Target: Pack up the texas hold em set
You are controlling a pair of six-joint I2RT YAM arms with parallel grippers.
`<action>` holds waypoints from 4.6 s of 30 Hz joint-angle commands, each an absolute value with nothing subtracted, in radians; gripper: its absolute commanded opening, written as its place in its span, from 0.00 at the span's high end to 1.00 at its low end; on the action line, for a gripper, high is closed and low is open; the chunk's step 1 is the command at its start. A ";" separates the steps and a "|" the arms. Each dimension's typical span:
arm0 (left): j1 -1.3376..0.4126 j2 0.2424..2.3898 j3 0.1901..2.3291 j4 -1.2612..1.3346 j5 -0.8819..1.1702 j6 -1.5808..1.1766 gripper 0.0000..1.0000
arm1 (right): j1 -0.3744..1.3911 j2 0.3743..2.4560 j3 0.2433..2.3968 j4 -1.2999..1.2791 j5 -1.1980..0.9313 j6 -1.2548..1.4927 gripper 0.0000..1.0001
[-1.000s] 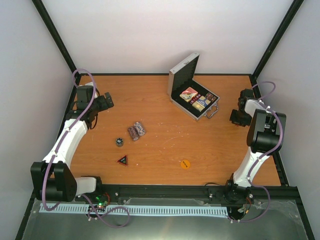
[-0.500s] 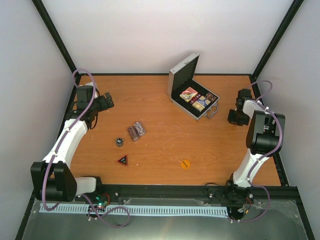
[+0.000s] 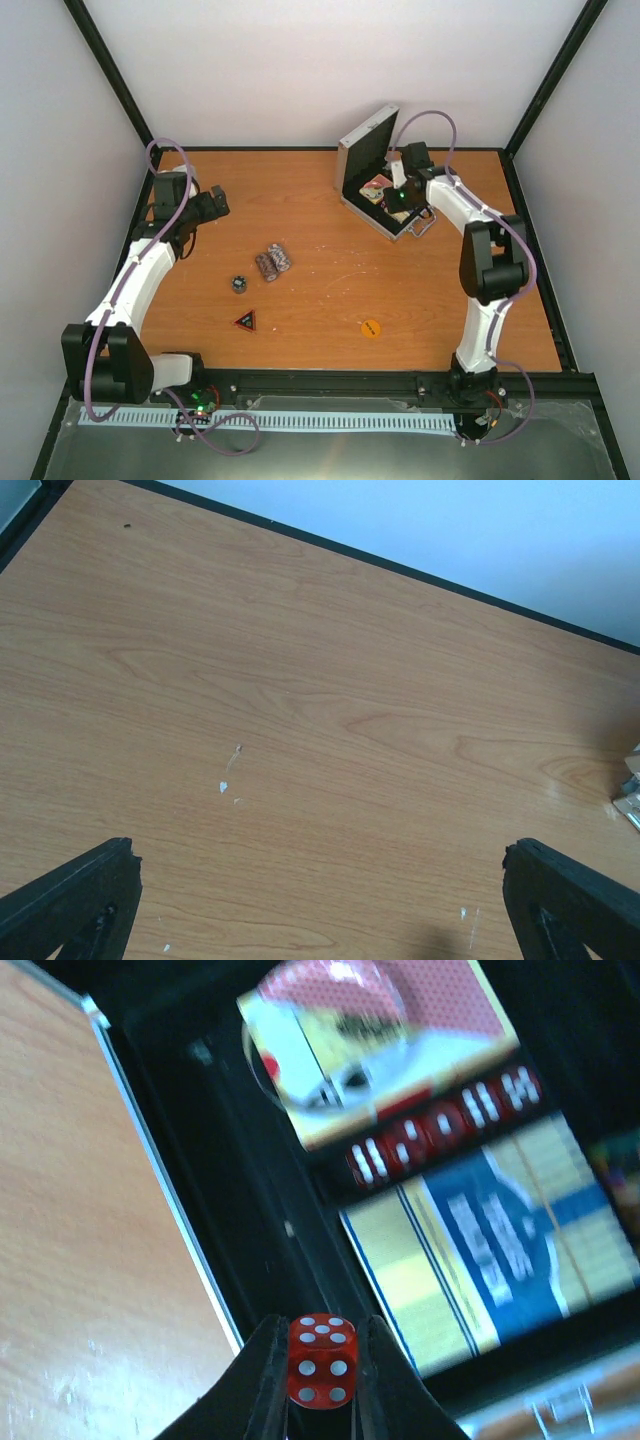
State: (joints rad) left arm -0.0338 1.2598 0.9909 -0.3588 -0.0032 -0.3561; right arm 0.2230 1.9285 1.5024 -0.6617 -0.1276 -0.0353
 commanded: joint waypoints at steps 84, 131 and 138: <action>-0.035 1.296 1.033 -0.366 0.024 -0.323 0.00 | 0.272 2.339 1.943 -0.839 -0.067 -0.359 0.70; -0.035 1.266 1.005 -0.355 0.001 -0.336 0.00 | 0.267 2.125 1.772 -0.695 -0.042 -0.296 0.49; -0.034 1.280 1.009 -0.355 0.020 -0.337 0.00 | 0.268 1.997 1.646 -0.651 -0.022 -0.264 0.47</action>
State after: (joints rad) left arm -0.0338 1.2892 0.9916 -0.3599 0.0090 -0.3473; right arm 0.2684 2.0842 1.6985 -0.7013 -0.0410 -0.2958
